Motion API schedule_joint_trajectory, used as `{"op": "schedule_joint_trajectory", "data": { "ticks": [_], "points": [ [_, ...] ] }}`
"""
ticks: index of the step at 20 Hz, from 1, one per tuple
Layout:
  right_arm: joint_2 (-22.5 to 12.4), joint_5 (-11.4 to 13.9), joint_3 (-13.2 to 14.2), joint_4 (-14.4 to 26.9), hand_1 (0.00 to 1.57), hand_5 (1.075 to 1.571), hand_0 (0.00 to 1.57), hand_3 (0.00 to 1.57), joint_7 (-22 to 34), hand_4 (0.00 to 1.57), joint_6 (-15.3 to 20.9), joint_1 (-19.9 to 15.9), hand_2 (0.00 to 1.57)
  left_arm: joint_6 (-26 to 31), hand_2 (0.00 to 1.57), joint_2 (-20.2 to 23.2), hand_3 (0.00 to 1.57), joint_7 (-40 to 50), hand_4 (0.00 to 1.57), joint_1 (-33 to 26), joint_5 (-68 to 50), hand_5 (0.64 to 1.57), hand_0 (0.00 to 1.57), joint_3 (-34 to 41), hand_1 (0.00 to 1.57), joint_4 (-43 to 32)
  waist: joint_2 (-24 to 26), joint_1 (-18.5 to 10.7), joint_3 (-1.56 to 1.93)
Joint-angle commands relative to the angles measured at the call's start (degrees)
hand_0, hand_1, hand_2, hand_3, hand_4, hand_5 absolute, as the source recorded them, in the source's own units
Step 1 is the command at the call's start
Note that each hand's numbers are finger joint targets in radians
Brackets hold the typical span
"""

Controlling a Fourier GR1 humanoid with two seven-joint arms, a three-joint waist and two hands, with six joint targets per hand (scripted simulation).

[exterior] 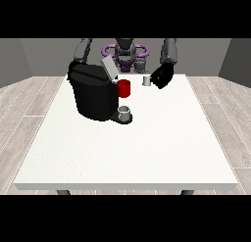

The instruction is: Insert the coffee pod into the coffee machine and close the lid

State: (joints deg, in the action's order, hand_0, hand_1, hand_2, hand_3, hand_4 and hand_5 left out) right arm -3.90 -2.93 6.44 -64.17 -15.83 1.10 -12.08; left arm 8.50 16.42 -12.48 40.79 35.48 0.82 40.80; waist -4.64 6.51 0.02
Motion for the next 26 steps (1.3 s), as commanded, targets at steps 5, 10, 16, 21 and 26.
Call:
{"op": "schedule_joint_trajectory", "data": {
  "ticks": [5,10,16,21,26],
  "points": [
    [-2.25,-0.28,1.54,3.14,0.00,1.571,0.00,0.00,-1.16,0.31,-0.89,1.52,0.00,5.23,1.42,-4.02,1.37,7.16,0.59,1.88,-1.94,1.571,1.38,-0.07,1.38,5.34,4.98,-1.99,0.00],
    [-0.64,-1.09,-0.45,-0.71,0.00,1.571,0.00,0.00,1.52,0.20,-1.81,0.83,0.00,2.43,1.47,-3.37,1.42,6.60,0.63,3.38,-0.49,1.571,1.46,0.66,1.46,4.85,2.73,2.16,-0.02],
    [-2.09,-1.65,2.14,3.73,0.00,1.571,0.00,0.00,-1.30,0.24,-1.42,0.55,0.00,5.93,1.41,-8.17,1.37,13.21,0.65,7.03,-4.48,1.571,1.37,2.43,1.37,8.35,3.56,-0.07,0.00],
    [-5.23,-2.97,3.00,4.02,0.00,1.571,0.00,0.00,-4.62,0.12,-6.22,-2.41,0.00,6.97,1.47,-1.98,1.25,12.44,0.62,13.45,-4.85,1.571,1.50,5.55,1.50,7.56,-2.76,1.92,0.00],
    [-4.02,-2.63,0.05,4.01,0.00,1.571,0.00,0.00,-5.59,0.00,-9.84,-3.97,0.00,3.41,1.42,-3.66,1.36,15.90,0.61,16.77,-4.47,1.571,1.36,6.66,1.36,5.41,-6.01,5.02,0.00]
  ]
}}
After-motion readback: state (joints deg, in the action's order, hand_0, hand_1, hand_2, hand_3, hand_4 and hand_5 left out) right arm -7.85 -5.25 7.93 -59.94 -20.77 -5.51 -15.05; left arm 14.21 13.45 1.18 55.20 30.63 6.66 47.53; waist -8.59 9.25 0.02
